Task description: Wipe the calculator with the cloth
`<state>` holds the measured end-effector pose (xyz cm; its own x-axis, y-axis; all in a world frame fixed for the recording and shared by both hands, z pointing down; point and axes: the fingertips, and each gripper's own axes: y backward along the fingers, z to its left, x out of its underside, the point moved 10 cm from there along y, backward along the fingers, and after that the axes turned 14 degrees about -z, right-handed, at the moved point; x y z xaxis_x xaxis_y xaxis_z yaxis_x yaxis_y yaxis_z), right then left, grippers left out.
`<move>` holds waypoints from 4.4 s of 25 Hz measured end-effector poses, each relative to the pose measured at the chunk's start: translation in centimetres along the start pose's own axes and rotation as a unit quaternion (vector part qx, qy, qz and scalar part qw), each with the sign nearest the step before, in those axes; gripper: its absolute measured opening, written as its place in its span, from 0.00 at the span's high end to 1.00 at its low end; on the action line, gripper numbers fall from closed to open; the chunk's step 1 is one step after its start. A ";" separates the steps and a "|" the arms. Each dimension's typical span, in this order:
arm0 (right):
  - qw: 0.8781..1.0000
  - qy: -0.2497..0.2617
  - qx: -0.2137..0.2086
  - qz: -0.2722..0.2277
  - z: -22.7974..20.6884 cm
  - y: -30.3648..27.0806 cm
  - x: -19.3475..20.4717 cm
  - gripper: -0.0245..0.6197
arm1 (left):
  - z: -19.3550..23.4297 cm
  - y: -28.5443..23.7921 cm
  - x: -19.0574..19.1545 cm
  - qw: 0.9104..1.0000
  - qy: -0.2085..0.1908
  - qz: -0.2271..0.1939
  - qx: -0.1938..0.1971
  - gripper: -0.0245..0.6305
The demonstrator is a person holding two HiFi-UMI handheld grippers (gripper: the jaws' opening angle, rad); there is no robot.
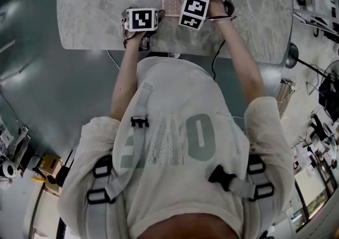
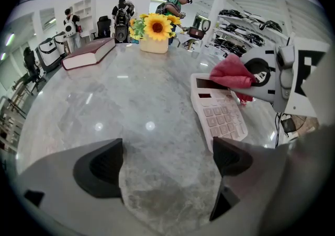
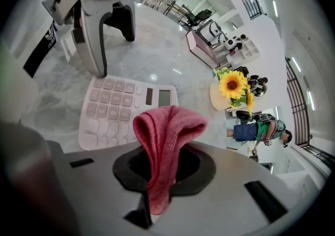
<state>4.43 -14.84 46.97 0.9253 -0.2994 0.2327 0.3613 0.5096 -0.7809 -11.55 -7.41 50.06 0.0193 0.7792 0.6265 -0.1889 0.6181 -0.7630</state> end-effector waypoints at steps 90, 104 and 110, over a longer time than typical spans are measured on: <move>0.997 0.031 -0.067 -0.007 2.2 -1.1 -5.1 0.88 | 1.1 0.9 0.9 0.998 0.016 -0.058 0.029 0.18; 0.994 0.027 -0.105 -0.022 7.3 1.6 -6.0 0.88 | 2.7 1.5 0.4 0.988 0.124 -0.081 0.052 0.18; 0.993 0.008 -0.114 -0.023 9.1 2.4 -6.3 0.88 | 3.6 1.7 0.3 0.978 0.175 -0.092 0.068 0.20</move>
<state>0.56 -4.36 48.88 0.9059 -0.3316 0.2635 0.3661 0.3001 -0.8808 -15.38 -6.49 49.52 0.3955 0.6590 0.6397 -0.2786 0.7498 -0.6001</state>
